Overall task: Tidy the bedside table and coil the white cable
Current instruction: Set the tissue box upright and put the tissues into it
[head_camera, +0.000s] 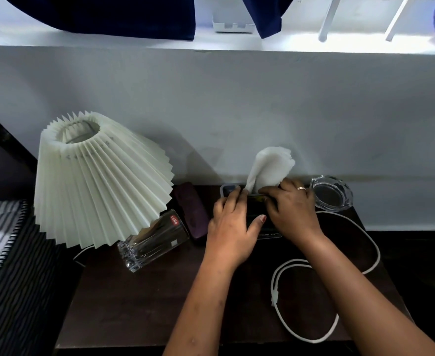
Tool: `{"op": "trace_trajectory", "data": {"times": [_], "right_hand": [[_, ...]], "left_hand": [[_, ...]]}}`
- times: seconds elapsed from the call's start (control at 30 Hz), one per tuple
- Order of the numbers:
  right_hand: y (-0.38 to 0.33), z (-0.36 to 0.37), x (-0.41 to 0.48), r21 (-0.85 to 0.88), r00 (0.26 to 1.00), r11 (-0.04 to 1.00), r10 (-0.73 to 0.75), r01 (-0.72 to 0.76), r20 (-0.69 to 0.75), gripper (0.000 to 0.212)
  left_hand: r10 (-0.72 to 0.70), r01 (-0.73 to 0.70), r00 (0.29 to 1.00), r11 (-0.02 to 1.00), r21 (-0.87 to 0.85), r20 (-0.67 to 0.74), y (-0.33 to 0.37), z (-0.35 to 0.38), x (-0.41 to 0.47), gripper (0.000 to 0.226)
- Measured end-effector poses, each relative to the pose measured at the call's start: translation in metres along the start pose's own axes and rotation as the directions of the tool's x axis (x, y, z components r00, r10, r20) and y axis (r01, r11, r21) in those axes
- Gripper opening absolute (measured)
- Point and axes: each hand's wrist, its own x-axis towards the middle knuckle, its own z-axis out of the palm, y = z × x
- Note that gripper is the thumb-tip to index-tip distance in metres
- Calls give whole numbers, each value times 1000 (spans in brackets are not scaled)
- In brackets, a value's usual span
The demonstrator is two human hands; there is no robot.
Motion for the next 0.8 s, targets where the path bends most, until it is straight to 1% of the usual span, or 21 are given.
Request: {"op": "trace_trajectory", "data": {"times": [0.03,0.1,0.2,0.27,0.4,0.6,0.67,0.7,0.8], "right_hand": [[0,0,0,2,999,1000,9,-9,34,26],[-1,-1,1,60,997,997,34,-39,74,27],[-5,-5,3,157,997,985,58,-66,57,28],[-8,-7,5,147,993,986,68,-82,95,31],[-16,-6,9,125,958,986,76,-114,276,40],[-19,-5,15,58,928,993,75,-103,365,48],[-18,-4,16,82,931,990,75,-112,356,50],[-17,-4,15,132,943,983,76,-125,325,50],[-14,-6,14,368,982,917,103,-154,156,50]], "left_hand": [[3,-3,1000,1000,-10,-6,0,0,0,64],[13,-13,1000,999,-38,-14,-1,-1,-1,62],[19,-21,1000,996,-83,-23,-1,-2,-1,59],[22,-26,999,993,-117,-43,-2,-2,1,59],[31,-38,998,989,-146,-48,-5,-2,2,60],[27,-34,999,987,-160,-45,-7,-4,3,62],[27,-31,999,989,-147,-29,-7,-3,3,63],[25,-28,999,989,-143,-22,-7,-3,3,63],[15,-16,1000,991,-135,-13,-7,-3,2,63]]}}
